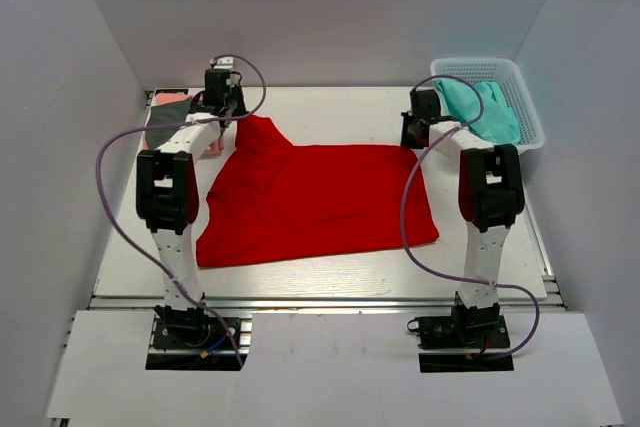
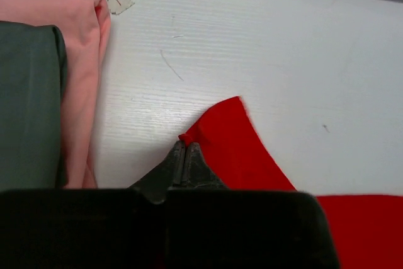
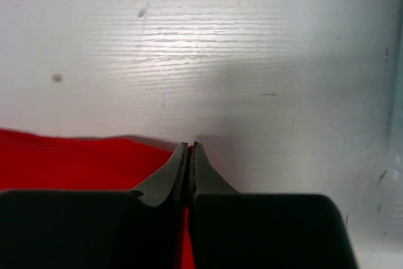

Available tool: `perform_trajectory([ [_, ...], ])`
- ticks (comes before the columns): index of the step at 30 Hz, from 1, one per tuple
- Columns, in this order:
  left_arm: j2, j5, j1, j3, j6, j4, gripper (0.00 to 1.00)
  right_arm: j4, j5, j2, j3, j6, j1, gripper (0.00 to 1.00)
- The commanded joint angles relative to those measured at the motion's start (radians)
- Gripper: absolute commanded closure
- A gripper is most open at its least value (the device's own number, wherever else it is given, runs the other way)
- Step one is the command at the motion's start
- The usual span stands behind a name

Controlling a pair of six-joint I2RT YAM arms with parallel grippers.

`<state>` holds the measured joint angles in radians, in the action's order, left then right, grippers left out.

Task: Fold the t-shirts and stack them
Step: Fold the tshirt

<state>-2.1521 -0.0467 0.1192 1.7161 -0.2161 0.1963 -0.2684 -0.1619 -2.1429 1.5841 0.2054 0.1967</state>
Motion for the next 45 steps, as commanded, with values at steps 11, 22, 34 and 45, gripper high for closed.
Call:
perform_trajectory([
  [11,0.501,0.133,-0.003,-0.547,0.000,-0.202,1.00,0.336,0.084,0.256,-0.254,-0.143,0.000,0.99],
  [22,0.825,0.271,-0.003,-0.828,-0.045,-0.180,1.00,0.399,0.111,0.347,-0.384,-0.184,-0.002,0.99],
  [34,1.130,0.350,0.007,-1.024,-0.149,0.075,1.00,0.411,0.114,0.403,-0.457,-0.179,-0.003,0.98],
  [45,1.348,0.205,0.007,-1.076,-0.270,0.446,1.00,0.460,0.140,0.491,-0.561,-0.176,-0.003,0.96],
])
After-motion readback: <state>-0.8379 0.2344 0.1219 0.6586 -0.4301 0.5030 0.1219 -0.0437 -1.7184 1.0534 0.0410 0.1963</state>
